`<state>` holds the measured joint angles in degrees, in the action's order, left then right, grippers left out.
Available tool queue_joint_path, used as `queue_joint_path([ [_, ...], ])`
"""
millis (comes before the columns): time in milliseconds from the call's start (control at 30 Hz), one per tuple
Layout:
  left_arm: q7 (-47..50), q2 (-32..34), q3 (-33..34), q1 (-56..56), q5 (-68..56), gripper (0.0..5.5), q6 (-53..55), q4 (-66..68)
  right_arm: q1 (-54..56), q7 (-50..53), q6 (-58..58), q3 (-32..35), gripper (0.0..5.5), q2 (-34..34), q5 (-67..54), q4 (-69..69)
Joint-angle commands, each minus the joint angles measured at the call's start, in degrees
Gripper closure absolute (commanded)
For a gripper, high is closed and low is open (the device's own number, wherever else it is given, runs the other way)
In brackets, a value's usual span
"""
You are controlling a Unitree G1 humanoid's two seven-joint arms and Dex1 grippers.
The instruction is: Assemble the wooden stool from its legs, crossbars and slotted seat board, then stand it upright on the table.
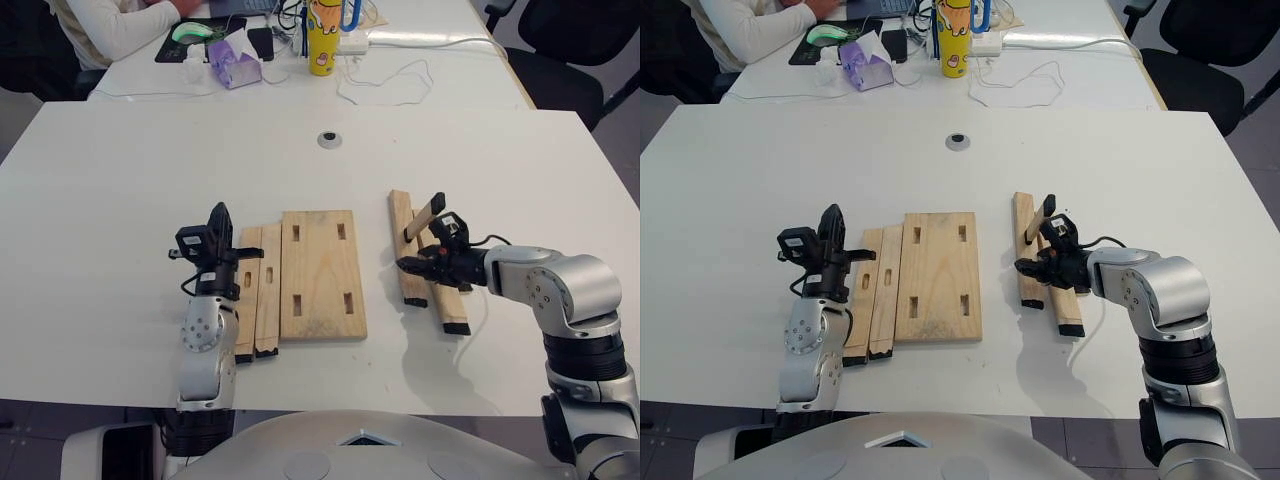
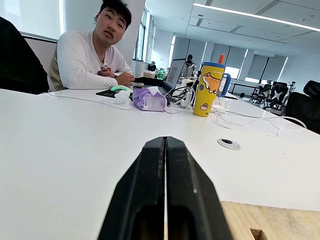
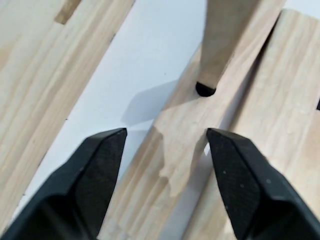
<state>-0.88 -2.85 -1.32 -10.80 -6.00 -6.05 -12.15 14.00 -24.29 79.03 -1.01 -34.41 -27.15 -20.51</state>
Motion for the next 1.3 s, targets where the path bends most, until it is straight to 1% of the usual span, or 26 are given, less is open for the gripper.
queue_joint_path([
  [33, -0.42, 0.42, -0.37, 1.05, 0.7, 5.5, 0.57, 0.11, -1.05, 1.16, -0.19, -1.17, 2.51, 0.11, 1.45, 1.29],
  [233, -0.63, 0.61, -0.65, 1.4, 0.99, 5.5, 0.85, 0.01, -1.33, 0.71, -0.33, -2.83, 2.51, 0.29, 1.83, 1.46],
  [400, -0.71, 0.81, -0.82, 1.7, 1.16, 5.5, 1.06, -0.09, -1.2, 1.39, -5.22, -5.79, 2.51, -0.37, 5.16, 4.56],
  [433, -0.74, 0.87, -0.85, 1.67, 1.17, 5.5, 1.08, -0.13, -1.35, 1.74, -6.35, -5.86, 2.65, -0.3, 5.92, 5.11],
  [500, -0.74, 0.96, -0.85, 1.51, 1.16, 5.5, 1.08, -0.24, -1.45, 2.27, -7.91, -5.51, 2.8, 0.22, 6.77, 5.78],
  [567, -0.68, 1.02, -0.87, 1.45, 1.14, 5.5, 1.13, -0.3, -1.2, 2.35, -8.23, -5.31, 3.12, 0.66, 6.98, 6.34],
  [667, -0.63, 1.11, -0.86, 1.68, 1.09, 5.5, 1.19, -0.2, -0.81, 2.39, -8.77, -5.21, 3.44, 1.4, 7.38, 7.35],
  [800, -0.74, 1.27, -0.71, 1.97, 0.98, 5.5, 1.17, -0.04, -0.08, 2.67, -10.01, -4.12, 3.44, 3.49, 7.06, 7.92],
  [1000, -1.05, 1.4, -0.15, 2.77, 0.06, 5.5, 1.52, 0.22, 1.66, 2.46, -18.57, -1.53, 3.44, 7.64, 6.72, 6.59],
  [1133, -2.4, 0.4, 1.28, 3.66, -5.18, 5.5, 4.51, -0.42, 1.16, 1.19, -25.46, -1.23, 3.44, 8.09, 7.38, 6.31],
  [1200, -4.15, -0.45, 1.83, 4.11, -11.34, 5.5, 8.45, -1.8, 1.24, -0.93, -30.91, -1.84, 3.44, 7.46, 8.0, 6.07],
  [1233, -5.24, -0.82, 1.92, 4.24, -15.19, 5.3, 11.06, -2.79, 1.33, -2.21, -33.62, -2.41, 3.44, 6.95, 8.45, 5.96],
  [1267, -6.4, -0.99, 1.85, 4.32, -18.94, 5.24, 13.72, -3.9, 1.51, -3.54, -36.18, -2.9, 3.44, 6.53, 8.97, 6.03],
  [1300, -7.75, -1.05, 1.45, 4.37, -23.26, 5.08, 17.02, -5.27, 1.84, -5.76, -40.08, -3.97, 3.44, 5.65, 9.99, 6.1],
])
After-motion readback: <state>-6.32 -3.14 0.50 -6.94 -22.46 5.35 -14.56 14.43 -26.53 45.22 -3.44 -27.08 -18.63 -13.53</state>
